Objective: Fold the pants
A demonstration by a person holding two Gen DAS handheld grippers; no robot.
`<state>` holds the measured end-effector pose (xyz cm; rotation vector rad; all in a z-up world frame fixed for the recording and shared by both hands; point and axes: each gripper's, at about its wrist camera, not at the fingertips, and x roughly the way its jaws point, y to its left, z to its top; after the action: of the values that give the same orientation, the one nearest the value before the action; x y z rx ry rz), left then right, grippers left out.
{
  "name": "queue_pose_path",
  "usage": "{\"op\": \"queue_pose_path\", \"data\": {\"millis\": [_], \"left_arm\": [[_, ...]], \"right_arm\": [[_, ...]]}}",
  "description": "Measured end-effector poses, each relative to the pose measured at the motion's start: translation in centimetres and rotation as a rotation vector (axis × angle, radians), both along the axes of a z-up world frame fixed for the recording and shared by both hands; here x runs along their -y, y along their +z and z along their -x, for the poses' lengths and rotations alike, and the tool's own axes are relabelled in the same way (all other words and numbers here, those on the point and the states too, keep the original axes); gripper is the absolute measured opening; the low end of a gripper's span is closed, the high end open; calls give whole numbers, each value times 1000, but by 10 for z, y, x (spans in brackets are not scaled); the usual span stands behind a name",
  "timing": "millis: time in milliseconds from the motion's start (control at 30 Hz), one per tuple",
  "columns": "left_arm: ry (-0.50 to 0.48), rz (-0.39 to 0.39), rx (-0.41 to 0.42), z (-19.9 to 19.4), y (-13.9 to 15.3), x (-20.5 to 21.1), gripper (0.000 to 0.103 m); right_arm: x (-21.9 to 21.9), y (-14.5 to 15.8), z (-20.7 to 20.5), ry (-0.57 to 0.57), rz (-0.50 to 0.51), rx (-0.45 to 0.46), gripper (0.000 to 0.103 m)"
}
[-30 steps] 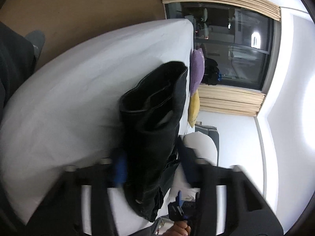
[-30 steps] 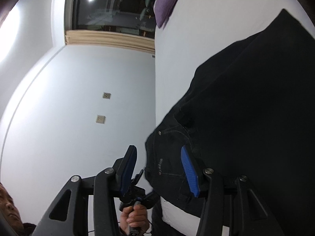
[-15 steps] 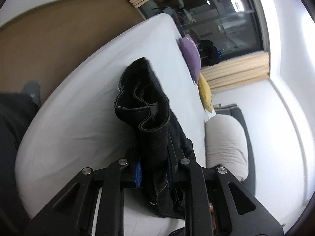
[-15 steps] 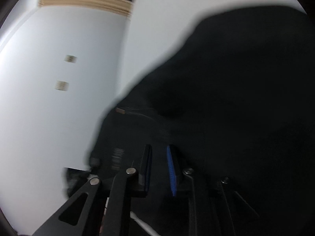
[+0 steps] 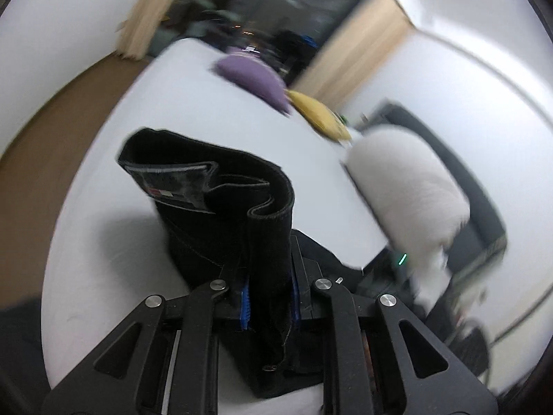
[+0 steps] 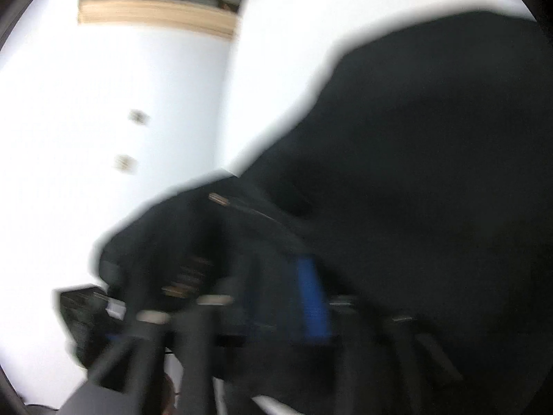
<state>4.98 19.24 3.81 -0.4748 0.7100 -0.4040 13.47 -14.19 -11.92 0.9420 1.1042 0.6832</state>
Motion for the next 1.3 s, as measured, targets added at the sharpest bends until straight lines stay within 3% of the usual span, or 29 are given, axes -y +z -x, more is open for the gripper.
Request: {"op": "queue_pose_path", "data": {"millis": [67,133,233,300,367,500,533,600,667,767,900,1033,1100,1300], "left_arm": [[-94,-76,29,-5,7,41,15],[-195,-134,47,-2,9,86,15],[-354,-240,53,2,-7,153,14],[-434,-328,40,5,-33,192,13],[-487,-353,-5,9,-57,214,13],[-553,-455,-8,22,-76,242,12],[-556,-467,-1,23,-75,244,12],[-555,-492,12,23,-73,248,12],[-555,-509,11,23,-74,253,13],[-557,-529,4,40,-75,265,13],[-552,-548,-13,28,-76,278,12],[-551,-568,-28,18,-76,289,12],[-550,-574,-37,15,-75,293,12],[-551,-581,-51,11,-73,304,12]], "right_arm": [[28,22,4,-57,-97,51,79],[53,41,8,-78,-145,107,80],[87,54,16,-100,-195,152,87],[103,49,21,-108,-169,147,91],[110,35,26,-105,-139,98,90],[102,12,39,-93,-32,33,90],[99,8,41,-88,8,21,89],[101,2,43,-72,82,-1,68],[100,0,37,-58,128,-26,56],[100,5,37,-65,158,-19,56],[104,7,37,-69,236,-2,55],[106,6,37,-77,265,-14,46],[100,10,31,-80,276,-10,37],[106,11,38,-74,312,6,27]]}}
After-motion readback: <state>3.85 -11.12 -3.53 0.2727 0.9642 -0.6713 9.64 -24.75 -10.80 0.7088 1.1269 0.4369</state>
